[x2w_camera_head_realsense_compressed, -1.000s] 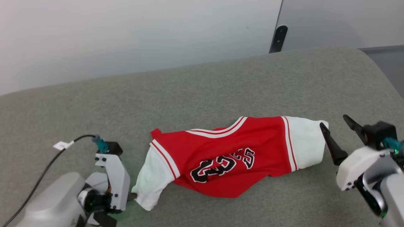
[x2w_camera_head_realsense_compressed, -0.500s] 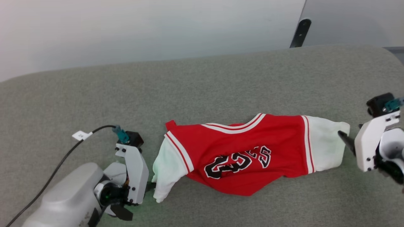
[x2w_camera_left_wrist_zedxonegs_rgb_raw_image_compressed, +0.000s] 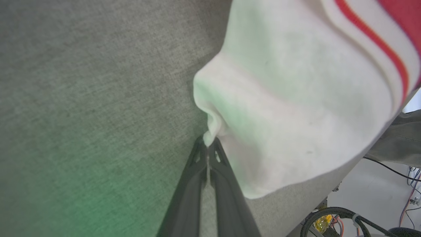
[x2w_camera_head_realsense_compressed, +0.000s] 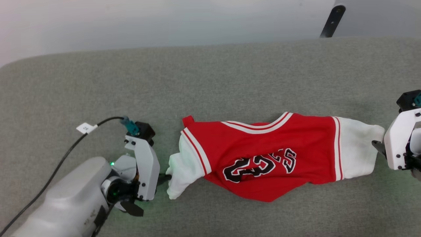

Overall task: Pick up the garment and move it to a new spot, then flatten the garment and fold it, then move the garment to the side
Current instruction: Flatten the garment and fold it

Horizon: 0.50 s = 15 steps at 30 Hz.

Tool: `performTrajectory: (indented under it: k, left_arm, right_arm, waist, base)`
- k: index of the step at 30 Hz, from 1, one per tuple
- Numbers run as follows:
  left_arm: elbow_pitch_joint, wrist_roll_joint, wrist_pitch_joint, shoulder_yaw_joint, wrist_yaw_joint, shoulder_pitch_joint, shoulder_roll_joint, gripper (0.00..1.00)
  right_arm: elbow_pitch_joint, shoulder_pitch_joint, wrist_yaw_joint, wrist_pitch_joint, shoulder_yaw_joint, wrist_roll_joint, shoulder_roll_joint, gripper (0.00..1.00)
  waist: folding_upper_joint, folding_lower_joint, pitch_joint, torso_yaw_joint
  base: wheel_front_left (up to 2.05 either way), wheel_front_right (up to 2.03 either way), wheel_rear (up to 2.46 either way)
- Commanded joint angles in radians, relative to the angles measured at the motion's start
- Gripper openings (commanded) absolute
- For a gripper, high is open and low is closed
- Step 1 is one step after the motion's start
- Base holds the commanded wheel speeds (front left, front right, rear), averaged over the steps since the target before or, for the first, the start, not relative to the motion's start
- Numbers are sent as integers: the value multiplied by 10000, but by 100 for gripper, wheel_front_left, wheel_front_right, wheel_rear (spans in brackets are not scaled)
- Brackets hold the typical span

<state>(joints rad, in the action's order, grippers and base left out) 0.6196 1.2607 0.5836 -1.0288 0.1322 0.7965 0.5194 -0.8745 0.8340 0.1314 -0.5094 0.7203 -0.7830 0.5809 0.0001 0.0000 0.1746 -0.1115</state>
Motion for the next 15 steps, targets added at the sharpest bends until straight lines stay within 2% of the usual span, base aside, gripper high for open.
performTrajectory:
  k: [1, 13, 14, 15]
  left_arm:
    - [87, 33, -32, -66, -32, 46, 66, 0]
    - [-2, 182, -331, -463, -44, 606, 45, 0]
    - [1, 198, -355, -493, -44, 629, 40, 0]
    - [8, 231, -379, -524, -45, 655, 37, 0]
  right_arm:
    - [-134, 131, -15, 47, 31, -30, -64, 100]
    - [-1387, -5, -15, -153, 633, -621, -782, 100]
    - [-1491, 7, -15, -115, 619, -663, -829, 98]
    - [-1557, 7, -15, -91, 677, -676, -877, 45]
  waist:
    - [-1, 0, 156, 121]
    - [-1, 0, 818, 414]
    - [-1, 0, 840, 426]
    - [-1, 0, 853, 437]
  base:
    - [0, 0, 0]
    - [0, 0, 0]
    - [0, 0, 0]
    - [0, 0, 0]
